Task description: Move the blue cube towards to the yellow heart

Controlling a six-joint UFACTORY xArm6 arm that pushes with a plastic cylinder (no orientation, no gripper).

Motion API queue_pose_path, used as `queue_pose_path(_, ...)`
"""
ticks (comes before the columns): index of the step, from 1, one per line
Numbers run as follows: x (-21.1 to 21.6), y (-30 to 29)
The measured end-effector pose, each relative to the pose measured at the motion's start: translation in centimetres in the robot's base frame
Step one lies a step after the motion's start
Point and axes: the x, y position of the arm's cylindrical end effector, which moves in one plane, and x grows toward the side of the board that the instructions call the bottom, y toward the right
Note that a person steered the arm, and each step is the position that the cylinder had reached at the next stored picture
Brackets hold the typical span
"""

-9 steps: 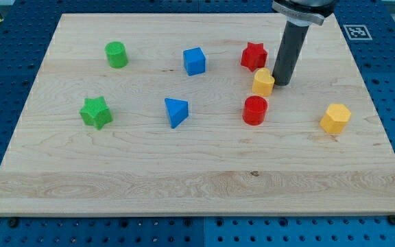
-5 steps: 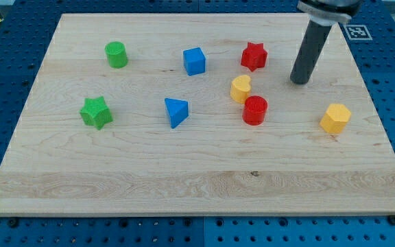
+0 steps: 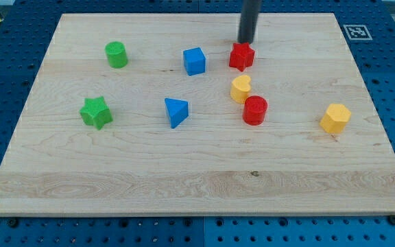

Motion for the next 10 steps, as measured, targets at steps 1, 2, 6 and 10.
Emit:
queue_pose_path(1,4.6,-0.5)
queue_pose_path(2,9.5,3.0)
queue_pose_path(6,2.5,-8.1)
queue_pose_path(10,7.1,-16.3)
